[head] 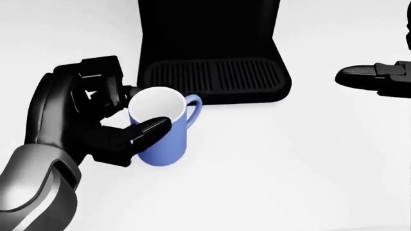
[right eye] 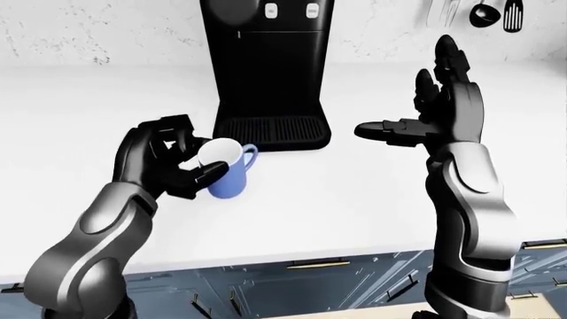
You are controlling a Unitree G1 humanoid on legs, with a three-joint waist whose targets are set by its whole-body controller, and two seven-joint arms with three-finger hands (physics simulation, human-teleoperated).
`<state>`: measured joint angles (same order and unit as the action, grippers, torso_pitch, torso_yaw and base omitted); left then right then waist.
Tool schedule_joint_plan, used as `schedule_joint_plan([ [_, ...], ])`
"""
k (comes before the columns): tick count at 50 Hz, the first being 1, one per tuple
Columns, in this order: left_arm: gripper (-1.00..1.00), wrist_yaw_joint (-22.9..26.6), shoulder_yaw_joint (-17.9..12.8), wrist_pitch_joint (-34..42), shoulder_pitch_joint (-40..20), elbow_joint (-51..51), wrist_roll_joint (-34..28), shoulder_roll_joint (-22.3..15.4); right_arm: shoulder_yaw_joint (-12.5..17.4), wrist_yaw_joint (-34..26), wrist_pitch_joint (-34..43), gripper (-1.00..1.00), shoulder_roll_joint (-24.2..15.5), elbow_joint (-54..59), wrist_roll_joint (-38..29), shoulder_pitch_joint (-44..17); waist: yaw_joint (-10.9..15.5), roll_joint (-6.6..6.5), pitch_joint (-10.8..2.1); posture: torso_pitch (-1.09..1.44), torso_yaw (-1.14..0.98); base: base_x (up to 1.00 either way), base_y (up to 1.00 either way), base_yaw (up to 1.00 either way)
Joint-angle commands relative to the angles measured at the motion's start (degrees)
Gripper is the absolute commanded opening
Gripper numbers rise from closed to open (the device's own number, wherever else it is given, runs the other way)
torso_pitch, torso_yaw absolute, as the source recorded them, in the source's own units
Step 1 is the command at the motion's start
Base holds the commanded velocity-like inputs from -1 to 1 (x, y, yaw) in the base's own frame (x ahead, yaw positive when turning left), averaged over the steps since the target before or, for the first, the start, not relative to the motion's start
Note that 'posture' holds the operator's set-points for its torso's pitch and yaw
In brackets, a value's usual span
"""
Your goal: Pick the mug from under the coffee machine dispenser and place it on the counter.
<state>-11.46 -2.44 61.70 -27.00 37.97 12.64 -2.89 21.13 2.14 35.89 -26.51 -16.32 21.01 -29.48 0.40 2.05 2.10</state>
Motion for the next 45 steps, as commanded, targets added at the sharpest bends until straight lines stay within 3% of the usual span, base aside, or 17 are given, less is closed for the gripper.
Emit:
schedule_joint_plan([
  [1,-1.00,0.18,0.05,-0.90,-1.04,3.67,0.01,0.09,0.75,-0.02,-1.73,1.00,-0.94,-1.76,-0.02,-1.50,0.04,0.22,-1.41,0.00,0.00,0.00,0.00,0.00],
  [12,-1.00,0.89,-1.73,4.64,-0.92,9.40,0.76,-0.56,0.80,-0.06,-1.66,1.00,-0.94,-1.96,-0.03,-1.39,-0.03,0.11,-1.28,0.00,0.00,0.00,0.00,0.00],
  [29,-1.00,4.72,-2.73,1.87,3.05,9.19,-1.66,-2.85,0.81,-0.02,-1.60,1.00,-1.06,-1.83,0.04,-1.65,0.01,-0.01,-1.31,0.00,0.00,0.00,0.00,0.00],
  [45,-1.00,8.53,-3.19,-3.10,8.28,7.22,-5.48,-2.81,0.73,-0.18,-1.46,1.00,-1.03,-2.10,-0.07,-1.52,0.07,-0.06,-1.49,0.00,0.00,0.00,0.00,0.00],
])
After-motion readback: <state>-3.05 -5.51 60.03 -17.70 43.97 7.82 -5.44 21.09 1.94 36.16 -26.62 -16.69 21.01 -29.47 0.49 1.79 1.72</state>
